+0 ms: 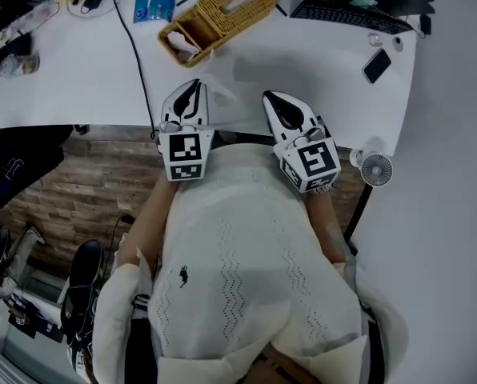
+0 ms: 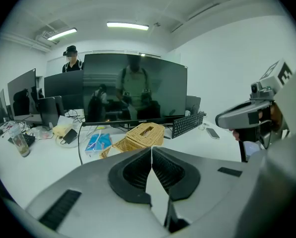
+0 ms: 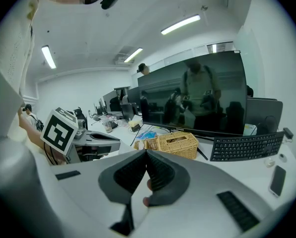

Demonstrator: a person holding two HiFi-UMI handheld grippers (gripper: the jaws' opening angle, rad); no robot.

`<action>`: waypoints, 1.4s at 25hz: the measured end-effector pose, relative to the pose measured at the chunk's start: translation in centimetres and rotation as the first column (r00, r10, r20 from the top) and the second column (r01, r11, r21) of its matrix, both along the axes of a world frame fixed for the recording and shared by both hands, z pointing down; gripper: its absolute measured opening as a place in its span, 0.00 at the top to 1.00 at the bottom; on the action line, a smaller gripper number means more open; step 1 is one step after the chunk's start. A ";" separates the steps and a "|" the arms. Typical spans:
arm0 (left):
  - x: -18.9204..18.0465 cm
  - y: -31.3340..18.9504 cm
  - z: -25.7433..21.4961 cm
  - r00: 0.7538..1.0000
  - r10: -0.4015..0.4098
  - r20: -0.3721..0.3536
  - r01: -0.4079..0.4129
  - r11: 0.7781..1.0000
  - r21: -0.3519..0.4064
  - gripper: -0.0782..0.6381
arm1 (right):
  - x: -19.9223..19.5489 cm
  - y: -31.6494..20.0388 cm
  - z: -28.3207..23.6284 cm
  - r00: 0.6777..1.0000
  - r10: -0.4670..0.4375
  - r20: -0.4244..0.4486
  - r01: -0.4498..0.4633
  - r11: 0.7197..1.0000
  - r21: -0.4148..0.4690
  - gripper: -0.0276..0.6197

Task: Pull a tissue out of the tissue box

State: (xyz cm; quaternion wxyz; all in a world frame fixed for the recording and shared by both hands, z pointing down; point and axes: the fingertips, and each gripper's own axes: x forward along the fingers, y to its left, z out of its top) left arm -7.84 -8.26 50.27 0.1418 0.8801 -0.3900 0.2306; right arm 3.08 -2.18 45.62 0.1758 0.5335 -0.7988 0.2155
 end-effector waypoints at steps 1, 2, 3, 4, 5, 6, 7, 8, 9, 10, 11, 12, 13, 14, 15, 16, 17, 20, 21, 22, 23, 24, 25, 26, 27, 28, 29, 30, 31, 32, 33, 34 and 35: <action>0.0 -0.1 -0.3 1.000 0.000 -0.008 0.000 1.000 0.005 0.87 | 0.0 -0.1 -0.1 1.000 0.003 0.000 -0.003 1.000 0.003 0.96; 0.1 -0.3 -0.7 1.000 0.000 -0.015 0.000 1.000 0.011 0.87 | 0.1 -0.2 -0.2 1.000 0.006 -0.001 -0.006 1.000 0.007 0.96; 0.1 -0.4 -1.0 1.000 0.000 -0.021 0.000 1.000 0.017 0.87 | 0.1 -0.2 -0.3 1.000 0.009 -0.001 -0.009 1.000 0.010 0.96; 0.2 -0.5 -1.3 1.000 0.000 -0.026 0.000 1.000 0.023 0.87 | 0.2 -0.3 -0.4 1.000 0.012 -0.002 -0.012 1.000 0.014 0.96; 0.2 -0.6 -1.7 0.999 0.001 -0.032 0.000 1.000 0.029 0.87 | 0.2 -0.5 -0.6 1.000 0.014 -0.003 -0.013 1.000 0.018 0.96; 0.2 -0.8 -2.0 0.999 0.002 -0.039 -0.001 0.999 0.035 0.87 | 0.2 -0.6 -0.8 1.000 0.015 -0.003 -0.015 1.000 0.024 0.96; 0.2 -1.0 -2.4 0.999 0.004 -0.044 -0.002 0.999 0.042 0.87 | 0.2 -0.7 -1.0 1.000 0.016 -0.002 -0.016 0.999 0.030 0.96; 0.3 -1.2 -2.7 0.999 0.005 -0.048 -0.003 0.999 0.052 0.87 | 0.2 -0.8 -1.3 1.000 0.018 0.002 -0.018 0.999 0.036 0.96; 0.2 -1.4 -3.1 0.999 0.006 -0.050 -0.002 0.998 0.063 0.87 | 0.3 -1.0 -1.6 1.000 0.020 0.008 -0.021 0.999 0.042 0.96; 0.2 -1.6 -3.5 0.999 0.004 -0.051 0.000 0.997 0.074 0.87 | 0.3 -1.0 -1.9 1.000 0.024 0.016 -0.024 0.999 0.048 0.96; 0.2 -1.8 -3.9 0.999 0.001 -0.053 0.003 0.996 0.084 0.87 | 0.5 -1.1 -2.2 0.999 0.027 0.023 -0.028 0.998 0.055 0.96; 0.1 -2.0 -4.2 0.998 -0.002 -0.057 0.007 0.996 0.093 0.87 | 0.6 -1.2 -2.5 0.999 0.030 0.027 -0.031 0.998 0.062 0.96; 0.1 -2.3 -4.6 0.998 -0.006 -0.063 0.012 0.995 0.100 0.87 | 0.7 -1.3 -2.7 0.999 0.032 0.028 -0.034 0.997 0.069 0.96; 0.1 -2.5 -5.0 0.998 -0.009 -0.068 0.017 0.994 0.108 0.87 | 0.8 -1.5 -3.0 0.999 0.033 0.026 -0.035 0.996 0.077 0.96; 0.0 -2.7 -5.3 0.997 -0.013 -0.074 0.021 0.993 0.116 0.87 | 0.9 -1.6 -3.3 0.999 0.034 0.023 -0.036 0.996 0.085 0.96; 0.0 -2.9 -5.7 0.997 -0.016 -0.079 0.026 0.992 0.123 0.87 | 1.0 -1.7 -3.6 0.999 0.034 0.020 -0.036 0.995 0.093 0.96; -0.1 -3.0 -6.0 0.996 -0.019 -0.083 0.030 0.991 0.129 0.87 | 1.1 -1.7 -3.8 0.999 0.034 0.017 -0.036 0.994 0.100 0.96; 0.0 -3.2 -7.1 0.995 -0.022 -0.098 0.036 0.989 0.146 0.87 | 1.4 -1.9 -4.8 0.999 0.036 0.013 -0.038 0.992 0.123 0.96; 0.1 -3.2 -7.5 0.994 -0.020 -0.104 0.036 0.988 0.151 0.87 | 1.5 -1.9 -5.2 0.999 0.038 0.012 -0.039 0.991 0.131 0.96; 0.2 -3.2 -7.8 0.994 -0.018 -0.109 0.035 0.987 0.157 0.87 | 1.6 -1.9 -5.5 0.999 0.039 0.010 -0.040 0.990 0.139 0.96; 0.3 -3.2 -8.1 0.993 -0.015 -0.113 0.034 0.986 0.163 0.87 | 1.7 -1.9 -5.8 0.999 0.041 0.008 -0.042 0.988 0.147 0.96; 0.3 -3.2 -8.4 0.993 -0.013 -0.116 0.032 0.985 0.168 0.87 | 1.7 -1.9 -6.2 0.999 0.044 0.006 -0.044 0.987 0.155 0.96; 0.3 -3.3 -8.7 0.993 -0.011 -0.119 0.031 0.985 0.172 0.87 | 1.8 -2.0 -6.5 0.999 0.047 0.006 -0.048 0.986 0.162 0.96; 0.4 -3.3 -8.9 0.993 -0.009 -0.122 0.030 0.984 0.175 0.87 | 1.9 -1.9 -6.8 0.999 0.052 0.006 -0.052 0.984 0.169 0.96; 0.4 -3.3 -9.2 0.992 -0.007 -0.125 0.029 0.984 0.178 0.87 | 2.1 -1.9 -7.1 0.998 0.056 0.006 -0.057 0.983 0.175 0.96; 0.5 -3.3 -9.5 0.992 -0.004 -0.129 0.027 0.983 0.181 0.87 | 2.2 -1.8 -7.4 0.998 0.061 0.007 -0.062 0.981 0.181 0.96; 0.5 -3.3 -9.8 0.991 0.000 -0.132 0.024 0.982 0.186 0.87 | 2.4 -1.8 -7.8 0.998 0.067 0.007 -0.067 0.980 0.188 0.96; 0.6 -3.4 -10.1 0.991 0.006 -0.135 0.021 0.981 0.192 0.87 | 2.5 -1.7 -8.1 0.997 0.071 0.007 -0.071 0.978 0.196 0.96; 0.7 -3.4 -10.5 0.990 0.011 -0.138 0.017 0.980 0.198 0.87 | 2.6 -1.7 -8.4 0.997 0.075 0.005 -0.075 0.976 0.203 0.96; 0.7 -3.4 -10.9 0.990 0.015 -0.142 0.014 0.979 0.204 0.87 | 2.7 -1.7 -8.8 0.997 0.077 0.003 -0.076 0.975 0.211 0.96; 0.7 -3.4 -11.2 0.989 0.018 -0.146 0.013 0.978 0.209 0.87 | 2.8 -1.7 -9.2 0.997 0.079 0.001 -0.077 0.973 0.218 0.96; 0.8 -3.4 -11.6 0.988 0.020 -0.150 0.013 0.977 0.214 0.87 | 2.9 -1.7 -9.6 0.997 0.079 -0.001 -0.077 0.971 0.227 0.96; 0.8 -3.5 -12.0 0.988 0.021 -0.154 0.013 0.976 0.219 0.87 | 3.0 -1.8 -10.0 0.997 0.081 -0.002 -0.078 0.969 0.235 0.96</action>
